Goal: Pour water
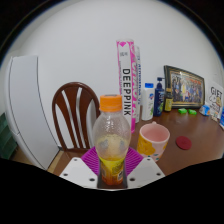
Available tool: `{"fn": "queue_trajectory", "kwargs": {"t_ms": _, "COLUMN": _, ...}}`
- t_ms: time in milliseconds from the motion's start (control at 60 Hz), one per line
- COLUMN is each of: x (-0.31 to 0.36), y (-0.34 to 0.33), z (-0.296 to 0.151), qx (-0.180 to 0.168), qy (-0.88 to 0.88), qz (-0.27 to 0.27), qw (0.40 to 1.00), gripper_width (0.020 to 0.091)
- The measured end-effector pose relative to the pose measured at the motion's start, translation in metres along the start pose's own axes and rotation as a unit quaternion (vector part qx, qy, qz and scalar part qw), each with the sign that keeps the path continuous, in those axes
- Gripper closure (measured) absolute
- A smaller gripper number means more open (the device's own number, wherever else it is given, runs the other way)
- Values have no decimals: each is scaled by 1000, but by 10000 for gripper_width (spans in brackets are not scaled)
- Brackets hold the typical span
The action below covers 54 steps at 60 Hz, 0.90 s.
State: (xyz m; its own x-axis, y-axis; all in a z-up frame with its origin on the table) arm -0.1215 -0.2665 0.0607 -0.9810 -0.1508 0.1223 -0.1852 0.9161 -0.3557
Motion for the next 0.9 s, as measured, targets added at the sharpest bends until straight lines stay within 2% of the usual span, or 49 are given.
{"fn": "queue_trajectory", "kwargs": {"t_ms": 100, "x": 7, "y": 4, "z": -20, "qx": -6, "qy": 49, "qz": -19, "qw": 999, "gripper_width": 822}}
{"fn": "queue_trajectory", "kwargs": {"t_ms": 233, "x": 18, "y": 8, "z": -69, "qx": -19, "qy": 237, "qz": -87, "qw": 968, "gripper_width": 824}}
{"fn": "queue_trajectory", "kwargs": {"t_ms": 317, "x": 18, "y": 14, "z": -99, "qx": -24, "qy": 376, "qz": -131, "qw": 917, "gripper_width": 826}}
{"fn": "queue_trajectory", "kwargs": {"t_ms": 433, "x": 7, "y": 24, "z": -125, "qx": -25, "qy": 559, "qz": -181, "qw": 809, "gripper_width": 823}}
{"fn": "queue_trajectory", "kwargs": {"t_ms": 767, "x": -15, "y": 53, "z": -107, "qx": -6, "qy": 788, "qz": -213, "qw": 577, "gripper_width": 823}}
{"fn": "queue_trajectory", "kwargs": {"t_ms": 900, "x": -18, "y": 59, "z": -93, "qx": 9, "qy": 801, "qz": -205, "qw": 562, "gripper_width": 825}}
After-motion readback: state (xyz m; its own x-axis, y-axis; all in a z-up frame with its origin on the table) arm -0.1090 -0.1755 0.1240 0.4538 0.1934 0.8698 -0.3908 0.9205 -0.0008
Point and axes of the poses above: the point between the fingertips, and its own axes, seen from behind it with the camera up: x to the left, z down, y forward, the way the camera looks, the point moved 7 cm from there along -y, backward, against the way the camera looks, and after that the axes turned 1 degree about y, right-handed, at the moved point
